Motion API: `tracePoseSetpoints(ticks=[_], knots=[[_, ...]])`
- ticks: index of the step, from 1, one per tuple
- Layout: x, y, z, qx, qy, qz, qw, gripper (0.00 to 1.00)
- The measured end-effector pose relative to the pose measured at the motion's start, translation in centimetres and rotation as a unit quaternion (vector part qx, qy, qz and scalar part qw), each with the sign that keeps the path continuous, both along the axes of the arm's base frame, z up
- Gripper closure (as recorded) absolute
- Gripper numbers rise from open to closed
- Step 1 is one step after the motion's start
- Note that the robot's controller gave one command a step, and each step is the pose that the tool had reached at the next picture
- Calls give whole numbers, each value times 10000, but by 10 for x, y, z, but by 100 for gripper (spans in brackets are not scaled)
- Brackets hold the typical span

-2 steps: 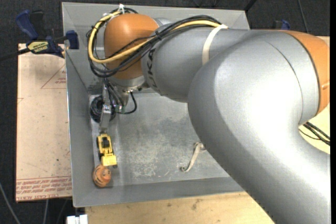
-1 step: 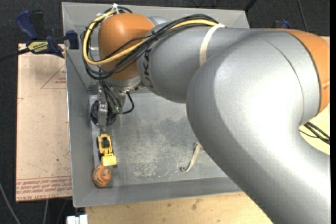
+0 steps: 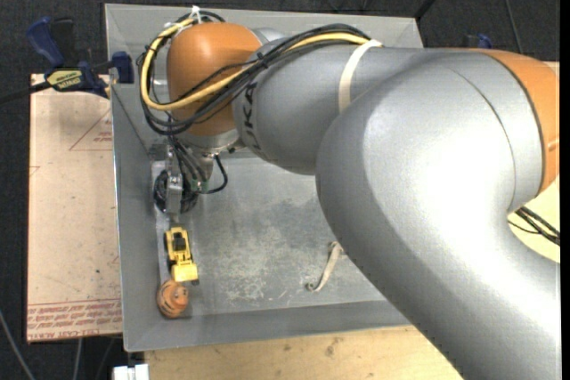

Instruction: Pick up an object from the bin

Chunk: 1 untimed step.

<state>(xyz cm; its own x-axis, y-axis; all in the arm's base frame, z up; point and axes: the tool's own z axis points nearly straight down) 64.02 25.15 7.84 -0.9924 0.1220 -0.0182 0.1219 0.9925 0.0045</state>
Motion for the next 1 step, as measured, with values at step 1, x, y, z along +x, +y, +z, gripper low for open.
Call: tracePoseSetpoints(ticks=[1], knots=[[0,0,3,-3,15,-2,10000,100]])
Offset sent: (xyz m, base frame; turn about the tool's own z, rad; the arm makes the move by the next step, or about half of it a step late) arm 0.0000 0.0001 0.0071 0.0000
